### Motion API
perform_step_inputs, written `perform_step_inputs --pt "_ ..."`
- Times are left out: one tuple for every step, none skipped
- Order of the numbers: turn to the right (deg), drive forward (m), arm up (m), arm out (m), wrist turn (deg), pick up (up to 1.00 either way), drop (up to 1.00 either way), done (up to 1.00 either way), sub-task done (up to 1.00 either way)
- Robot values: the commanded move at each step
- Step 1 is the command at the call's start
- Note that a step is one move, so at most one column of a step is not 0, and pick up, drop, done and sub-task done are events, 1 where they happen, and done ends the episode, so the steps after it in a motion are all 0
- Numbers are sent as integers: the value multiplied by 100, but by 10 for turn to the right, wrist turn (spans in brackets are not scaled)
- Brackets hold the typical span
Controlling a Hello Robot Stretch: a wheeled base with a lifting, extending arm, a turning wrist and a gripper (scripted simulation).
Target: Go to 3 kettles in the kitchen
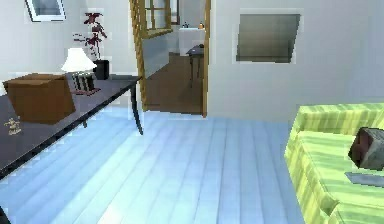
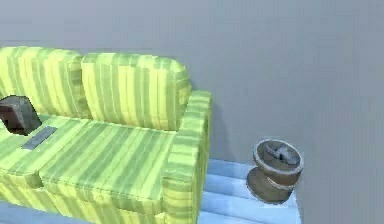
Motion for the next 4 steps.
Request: perform_step_inputs --pt "0 100 0 0 0 0 0 0 0" --pt "-30 0 0 0 0 0 0 0 0" --pt "0 100 0 0 0 0 0 0 0" --pt "0 45 0 0 0 0 0 0 0"
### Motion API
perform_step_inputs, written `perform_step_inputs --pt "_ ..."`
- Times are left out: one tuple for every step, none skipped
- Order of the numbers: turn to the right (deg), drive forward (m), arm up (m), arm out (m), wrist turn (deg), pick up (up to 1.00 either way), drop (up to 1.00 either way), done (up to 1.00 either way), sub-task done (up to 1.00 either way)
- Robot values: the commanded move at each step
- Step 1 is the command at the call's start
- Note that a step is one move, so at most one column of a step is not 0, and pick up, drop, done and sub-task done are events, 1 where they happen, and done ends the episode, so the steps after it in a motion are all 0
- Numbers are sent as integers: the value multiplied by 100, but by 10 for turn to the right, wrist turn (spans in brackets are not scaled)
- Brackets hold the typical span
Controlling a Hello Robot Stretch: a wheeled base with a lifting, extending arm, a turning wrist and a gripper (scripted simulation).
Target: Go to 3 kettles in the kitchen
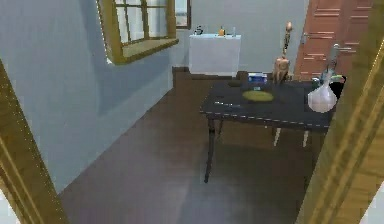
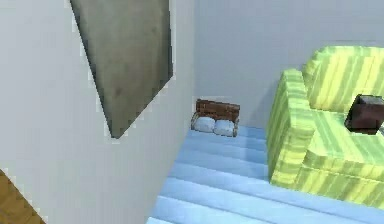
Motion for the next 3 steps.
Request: perform_step_inputs --pt "120 0 0 0 0 0 0 0 0" --pt "0 30 0 0 0 0 0 0 0" --pt "-270 0 0 0 0 0 0 0 0"
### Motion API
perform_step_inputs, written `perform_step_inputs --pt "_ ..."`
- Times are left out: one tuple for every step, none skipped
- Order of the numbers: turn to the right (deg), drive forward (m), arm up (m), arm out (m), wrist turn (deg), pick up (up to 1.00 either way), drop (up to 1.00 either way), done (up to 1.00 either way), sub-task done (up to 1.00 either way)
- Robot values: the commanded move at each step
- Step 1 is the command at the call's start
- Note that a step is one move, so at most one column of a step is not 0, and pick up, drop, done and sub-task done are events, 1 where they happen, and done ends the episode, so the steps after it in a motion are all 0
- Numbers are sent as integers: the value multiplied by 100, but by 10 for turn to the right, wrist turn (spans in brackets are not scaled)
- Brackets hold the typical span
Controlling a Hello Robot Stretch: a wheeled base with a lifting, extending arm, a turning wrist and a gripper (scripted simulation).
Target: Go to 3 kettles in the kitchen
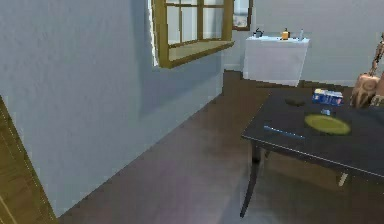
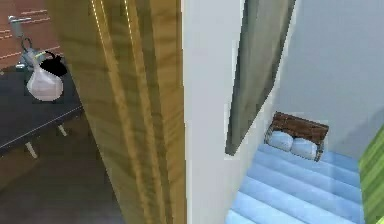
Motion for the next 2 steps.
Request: perform_step_inputs --pt "0 55 0 0 0 0 0 0 0" --pt "450 0 0 0 0 0 0 0 0"
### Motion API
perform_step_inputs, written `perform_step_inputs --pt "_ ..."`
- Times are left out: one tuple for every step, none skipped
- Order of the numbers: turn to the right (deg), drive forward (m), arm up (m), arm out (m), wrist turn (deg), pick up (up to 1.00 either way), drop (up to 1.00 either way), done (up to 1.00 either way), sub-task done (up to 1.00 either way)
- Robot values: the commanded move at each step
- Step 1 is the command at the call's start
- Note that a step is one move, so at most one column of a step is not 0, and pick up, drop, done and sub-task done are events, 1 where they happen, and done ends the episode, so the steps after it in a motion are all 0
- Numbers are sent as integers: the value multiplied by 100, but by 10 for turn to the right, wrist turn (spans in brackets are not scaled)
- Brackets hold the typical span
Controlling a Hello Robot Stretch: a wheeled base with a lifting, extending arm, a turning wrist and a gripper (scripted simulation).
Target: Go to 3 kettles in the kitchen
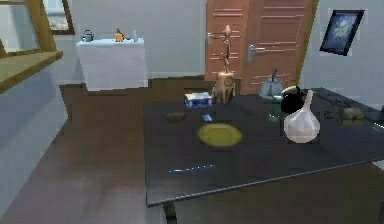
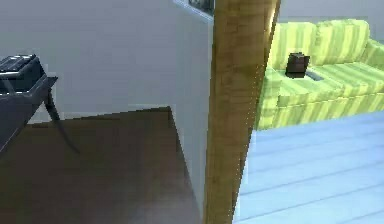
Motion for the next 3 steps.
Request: perform_step_inputs --pt "300 0 0 0 0 0 0 0 0" --pt "0 40 0 0 0 0 0 0 0" --pt "450 0 0 0 0 0 0 0 0"
